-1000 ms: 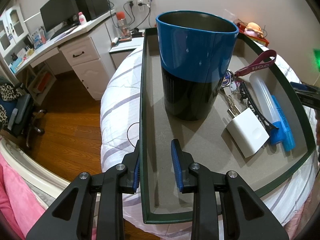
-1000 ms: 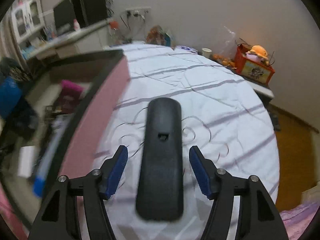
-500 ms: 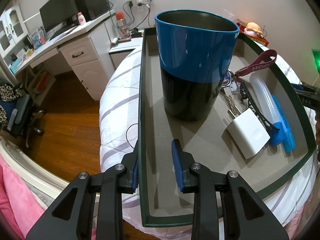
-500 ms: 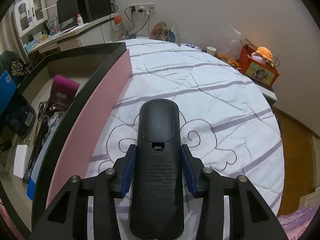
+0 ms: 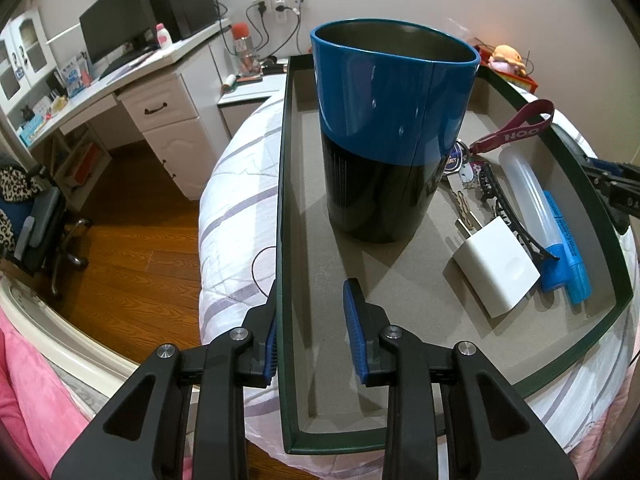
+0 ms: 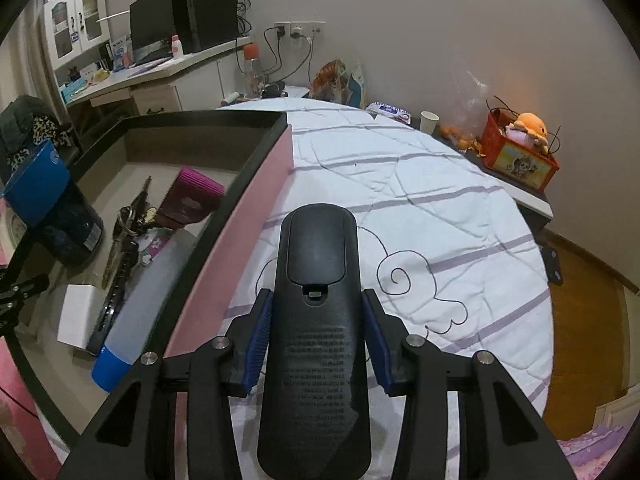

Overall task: Organize rigid objects
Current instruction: 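Lift the black remote with the right tool and carry it over the tray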

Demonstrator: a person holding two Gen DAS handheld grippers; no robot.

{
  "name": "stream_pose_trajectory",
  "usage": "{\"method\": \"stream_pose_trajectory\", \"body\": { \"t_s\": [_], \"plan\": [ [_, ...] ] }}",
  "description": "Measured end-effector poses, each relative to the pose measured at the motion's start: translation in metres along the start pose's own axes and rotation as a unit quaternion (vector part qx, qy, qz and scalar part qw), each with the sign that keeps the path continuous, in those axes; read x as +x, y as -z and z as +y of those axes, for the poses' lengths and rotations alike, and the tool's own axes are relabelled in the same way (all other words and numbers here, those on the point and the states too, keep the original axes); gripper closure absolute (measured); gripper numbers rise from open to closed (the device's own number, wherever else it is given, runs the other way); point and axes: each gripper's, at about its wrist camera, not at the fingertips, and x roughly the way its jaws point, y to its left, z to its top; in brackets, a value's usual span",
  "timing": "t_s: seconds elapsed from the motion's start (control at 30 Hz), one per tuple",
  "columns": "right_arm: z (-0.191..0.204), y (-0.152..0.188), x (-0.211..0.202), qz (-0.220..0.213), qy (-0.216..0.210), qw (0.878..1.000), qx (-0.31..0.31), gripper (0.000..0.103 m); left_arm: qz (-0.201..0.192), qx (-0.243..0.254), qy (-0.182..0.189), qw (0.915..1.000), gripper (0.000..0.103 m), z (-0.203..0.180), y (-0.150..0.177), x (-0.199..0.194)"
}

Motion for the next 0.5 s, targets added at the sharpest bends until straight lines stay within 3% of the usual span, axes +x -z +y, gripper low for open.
{"method": "stream_pose_trajectory", "body": {
  "t_s": [0.5],
  "plan": [
    [0.024, -0.018, -0.025, -0.024, 0.006, 0.999, -0.028, 0.059, 0.0, 0.0, 0.0, 1.0, 0.075, 0.0, 0.0, 0.0]
  ]
}}
